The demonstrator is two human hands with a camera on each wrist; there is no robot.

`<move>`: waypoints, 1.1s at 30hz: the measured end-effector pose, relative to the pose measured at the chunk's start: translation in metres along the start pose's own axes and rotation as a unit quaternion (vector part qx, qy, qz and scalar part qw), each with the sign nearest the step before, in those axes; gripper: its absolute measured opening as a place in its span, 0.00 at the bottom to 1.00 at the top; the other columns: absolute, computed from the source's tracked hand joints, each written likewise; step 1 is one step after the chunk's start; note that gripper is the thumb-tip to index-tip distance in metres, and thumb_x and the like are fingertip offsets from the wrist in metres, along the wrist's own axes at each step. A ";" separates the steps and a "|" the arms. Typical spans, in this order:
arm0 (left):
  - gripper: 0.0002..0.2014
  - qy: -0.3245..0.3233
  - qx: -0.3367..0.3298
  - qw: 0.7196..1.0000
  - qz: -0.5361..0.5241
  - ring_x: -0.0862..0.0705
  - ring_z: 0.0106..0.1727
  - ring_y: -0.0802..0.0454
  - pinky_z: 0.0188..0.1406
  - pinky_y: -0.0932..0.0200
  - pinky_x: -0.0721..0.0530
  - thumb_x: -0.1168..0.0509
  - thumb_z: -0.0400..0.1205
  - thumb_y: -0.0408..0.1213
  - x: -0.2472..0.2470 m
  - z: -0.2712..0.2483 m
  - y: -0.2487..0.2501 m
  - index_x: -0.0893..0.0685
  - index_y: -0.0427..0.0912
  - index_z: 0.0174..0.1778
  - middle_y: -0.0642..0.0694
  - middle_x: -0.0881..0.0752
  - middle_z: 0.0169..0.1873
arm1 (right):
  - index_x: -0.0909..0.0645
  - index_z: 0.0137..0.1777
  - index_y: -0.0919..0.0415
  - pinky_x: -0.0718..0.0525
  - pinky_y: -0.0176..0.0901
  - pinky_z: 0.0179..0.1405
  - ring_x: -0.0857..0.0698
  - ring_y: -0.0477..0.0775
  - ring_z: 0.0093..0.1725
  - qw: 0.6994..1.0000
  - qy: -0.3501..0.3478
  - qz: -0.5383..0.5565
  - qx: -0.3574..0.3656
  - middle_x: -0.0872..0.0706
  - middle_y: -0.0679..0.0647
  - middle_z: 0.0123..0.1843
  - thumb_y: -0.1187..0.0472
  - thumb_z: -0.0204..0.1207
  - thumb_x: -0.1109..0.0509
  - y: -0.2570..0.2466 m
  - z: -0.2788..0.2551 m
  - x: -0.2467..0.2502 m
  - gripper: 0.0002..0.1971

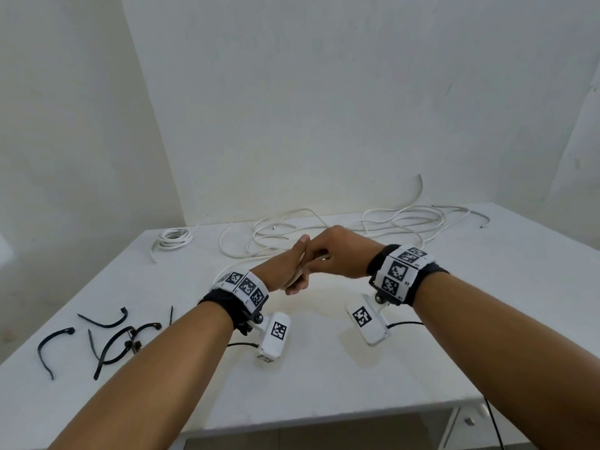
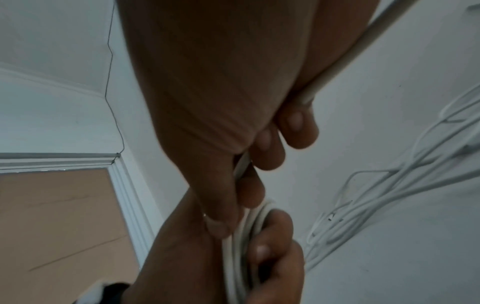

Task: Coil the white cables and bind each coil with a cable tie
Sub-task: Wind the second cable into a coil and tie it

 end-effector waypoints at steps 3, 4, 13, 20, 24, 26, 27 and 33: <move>0.33 -0.004 0.008 1.000 0.009 0.33 0.19 0.51 0.22 0.61 0.34 0.60 0.85 0.68 0.002 -0.003 0.001 0.31 0.43 0.29 0.45 0.28 0.20 | 0.14 0.38 0.46 0.26 0.28 0.33 0.21 0.37 0.30 0.998 0.043 0.054 -0.006 0.16 0.38 0.31 0.57 0.73 0.22 0.008 0.001 0.013 0.05; 0.30 -0.003 -0.001 1.000 0.018 0.35 0.19 0.51 0.22 0.61 0.35 0.51 0.84 0.67 0.003 -0.004 0.001 0.33 0.44 0.28 0.46 0.31 0.19 | 0.14 0.37 0.46 0.25 0.29 0.33 0.21 0.38 0.30 0.996 0.052 0.075 -0.004 0.15 0.39 0.31 0.57 0.72 0.21 0.010 0.001 0.018 0.06; 0.21 -0.008 -0.084 0.976 -0.202 0.48 0.20 0.56 0.19 0.65 0.47 0.40 0.82 0.45 0.009 -0.008 0.016 0.44 0.47 0.29 0.50 0.46 0.21 | 0.08 0.44 0.57 0.24 0.26 0.32 0.20 0.38 0.27 0.967 0.170 0.188 -0.024 0.14 0.41 0.26 0.59 0.73 0.20 0.037 -0.001 0.040 0.02; 0.20 -0.038 -0.141 0.907 -0.394 0.49 0.14 0.57 0.13 0.67 0.46 0.45 0.83 0.47 0.006 -0.012 0.045 0.41 0.44 0.27 0.52 0.47 0.16 | 0.09 0.47 0.59 0.15 0.40 0.33 0.14 0.43 0.32 0.904 0.280 0.321 -0.029 0.09 0.51 0.34 0.64 0.78 0.26 0.037 -0.001 0.009 0.04; 0.22 -0.038 -0.155 0.871 -0.465 0.50 0.14 0.54 0.13 0.66 0.46 0.43 0.81 0.48 0.006 -0.008 0.045 0.44 0.47 0.25 0.51 0.47 0.14 | 0.12 0.58 0.59 0.08 0.51 0.44 0.10 0.49 0.42 0.863 0.280 0.420 -0.019 0.08 0.57 0.44 0.69 0.83 0.33 0.026 -0.004 -0.009 0.11; 0.22 -0.038 -0.162 0.865 -0.474 0.51 0.14 0.53 0.15 0.63 0.49 0.45 0.82 0.48 0.007 -0.007 0.045 0.43 0.49 0.24 0.52 0.45 0.12 | 0.13 0.62 0.60 0.09 0.54 0.50 0.10 0.52 0.47 0.840 0.268 0.471 -0.021 0.08 0.59 0.49 0.69 0.82 0.31 0.022 -0.006 -0.016 0.12; 0.22 -0.037 -0.163 0.864 -0.474 0.50 0.13 0.53 0.16 0.62 0.50 0.46 0.82 0.48 0.007 -0.007 0.045 0.43 0.49 0.23 0.52 0.44 0.11 | 0.13 0.61 0.60 0.10 0.53 0.52 0.10 0.54 0.48 0.830 0.264 0.492 -0.020 0.07 0.59 0.51 0.70 0.80 0.29 0.021 -0.006 -0.019 0.12; 0.30 -0.033 -0.145 0.905 -0.399 0.27 0.17 0.51 0.32 0.55 0.37 0.50 0.82 0.65 0.005 -0.003 0.051 0.34 0.50 0.18 0.52 0.36 0.11 | 0.11 0.57 0.59 0.14 0.67 0.54 0.10 0.68 0.51 0.803 0.305 0.510 -0.055 0.07 0.60 0.50 0.66 0.74 0.24 0.030 -0.004 -0.020 0.12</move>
Point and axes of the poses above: each hand's wrist, its own z-axis towards the middle knuckle, its own x-axis out of the back of the hand, y = z × x, the point moved 5 cm from there along z, towards the middle knuckle
